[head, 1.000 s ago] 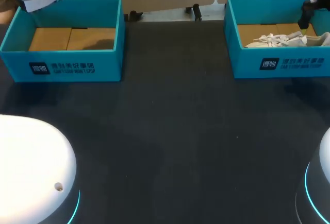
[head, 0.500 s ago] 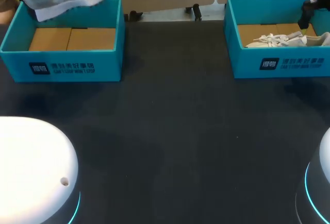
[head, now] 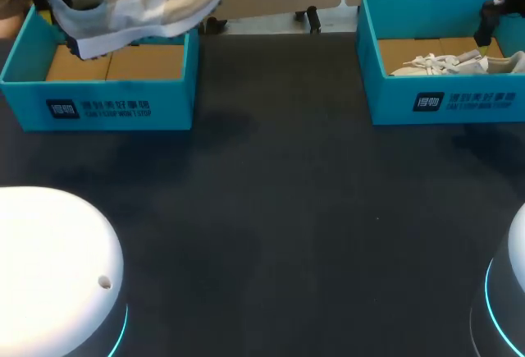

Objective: Take the shoe out of the shoebox, open the shoe tongue, remove and reinsert the insole, then place the shoe into the shoebox

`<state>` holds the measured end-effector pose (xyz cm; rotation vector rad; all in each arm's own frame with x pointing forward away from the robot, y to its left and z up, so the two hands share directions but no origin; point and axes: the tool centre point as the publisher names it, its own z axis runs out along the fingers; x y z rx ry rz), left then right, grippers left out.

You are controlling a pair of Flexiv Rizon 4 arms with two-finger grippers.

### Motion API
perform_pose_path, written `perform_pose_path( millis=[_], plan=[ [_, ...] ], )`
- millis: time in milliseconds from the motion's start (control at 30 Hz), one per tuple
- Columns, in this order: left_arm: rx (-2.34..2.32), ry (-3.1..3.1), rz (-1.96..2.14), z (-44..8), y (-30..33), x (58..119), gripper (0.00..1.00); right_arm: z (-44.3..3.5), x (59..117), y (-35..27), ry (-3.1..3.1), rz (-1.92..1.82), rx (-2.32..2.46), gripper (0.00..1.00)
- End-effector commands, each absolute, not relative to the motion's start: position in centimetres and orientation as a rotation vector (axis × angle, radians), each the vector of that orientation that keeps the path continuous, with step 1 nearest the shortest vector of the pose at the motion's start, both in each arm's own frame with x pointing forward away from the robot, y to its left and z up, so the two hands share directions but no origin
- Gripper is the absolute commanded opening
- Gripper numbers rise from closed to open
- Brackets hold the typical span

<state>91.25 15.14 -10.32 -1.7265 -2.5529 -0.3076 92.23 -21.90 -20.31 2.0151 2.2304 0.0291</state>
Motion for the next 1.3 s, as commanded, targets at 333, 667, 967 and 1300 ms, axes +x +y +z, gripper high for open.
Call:
perform_pose_path(
  millis=[333, 667, 967, 1300],
  plan=[
    [-1.884, -2.507, -0.445, -11.3, 10.6, 85.8, 0.00, -20.3, 92.2, -21.9, 2.229, 0.029, 2.015, 1.00],
    [-1.963, -2.465, -0.416, -12.1, 7.6, 83.0, 0.00, -20.3, 92.2, -21.9, 2.229, 0.029, 2.015, 1.00],
    [-1.993, -2.435, -0.402, -13.4, 4.7, 80.0, 0.00, -20.3, 92.2, -21.9, 2.229, 0.029, 2.015, 1.00],
    [-2.035, -2.382, -0.384, -15.5, 1.3, 75.9, 0.00, -20.3, 92.2, -21.9, 2.229, 0.029, 2.015, 1.00]
  ],
)
